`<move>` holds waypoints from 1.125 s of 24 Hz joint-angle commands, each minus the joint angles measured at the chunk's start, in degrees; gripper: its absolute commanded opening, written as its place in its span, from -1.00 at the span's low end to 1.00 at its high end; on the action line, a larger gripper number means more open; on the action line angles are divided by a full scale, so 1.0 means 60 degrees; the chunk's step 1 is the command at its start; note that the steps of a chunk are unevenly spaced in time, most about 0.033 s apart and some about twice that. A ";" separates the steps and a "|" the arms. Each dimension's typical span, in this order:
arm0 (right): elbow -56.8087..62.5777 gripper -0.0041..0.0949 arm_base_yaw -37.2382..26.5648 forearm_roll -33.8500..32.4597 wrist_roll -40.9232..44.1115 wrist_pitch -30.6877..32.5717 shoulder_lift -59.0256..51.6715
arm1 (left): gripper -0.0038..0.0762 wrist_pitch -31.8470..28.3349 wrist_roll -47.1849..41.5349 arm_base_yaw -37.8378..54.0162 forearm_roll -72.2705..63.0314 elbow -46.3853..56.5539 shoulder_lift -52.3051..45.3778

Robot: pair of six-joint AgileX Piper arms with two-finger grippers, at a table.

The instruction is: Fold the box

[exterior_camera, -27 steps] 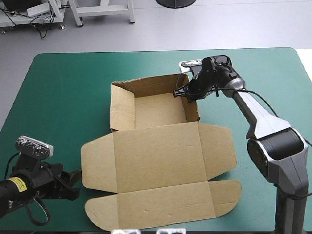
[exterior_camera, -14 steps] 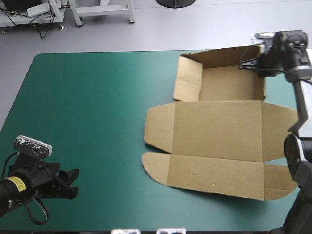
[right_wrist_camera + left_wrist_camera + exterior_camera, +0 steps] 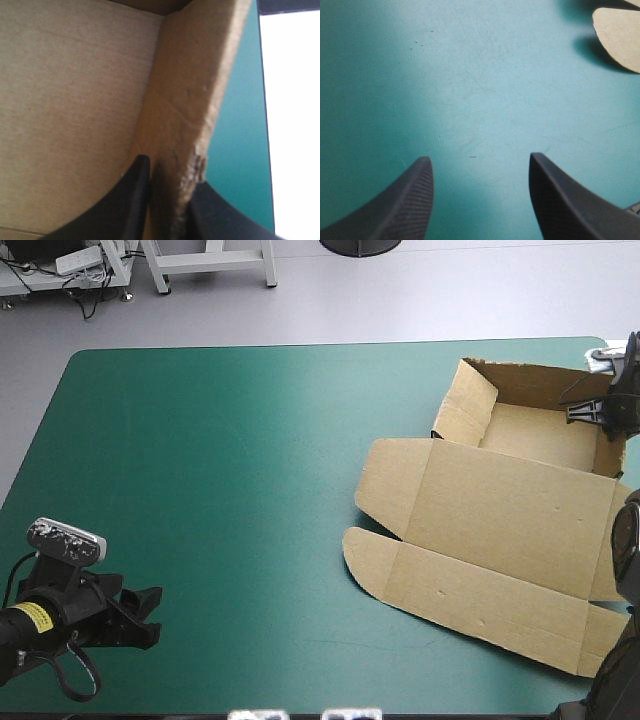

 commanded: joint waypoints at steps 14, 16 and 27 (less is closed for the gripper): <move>-0.0182 -0.07 -0.0057 0.0566 -0.0861 0.0195 -0.2036 | -0.08 0.0289 -0.0084 -0.0013 0.0158 -0.0233 0.0038; -0.0182 -0.14 -0.0057 0.0809 -0.0278 0.0195 -0.3026 | -0.08 0.0289 0.0064 -0.0013 0.0363 -0.0233 0.0038; 0.4005 -0.92 0.1424 0.3655 -0.0316 -0.0530 -1.0030 | -0.93 -0.0139 0.1439 -0.0013 0.0406 0.0030 -0.0310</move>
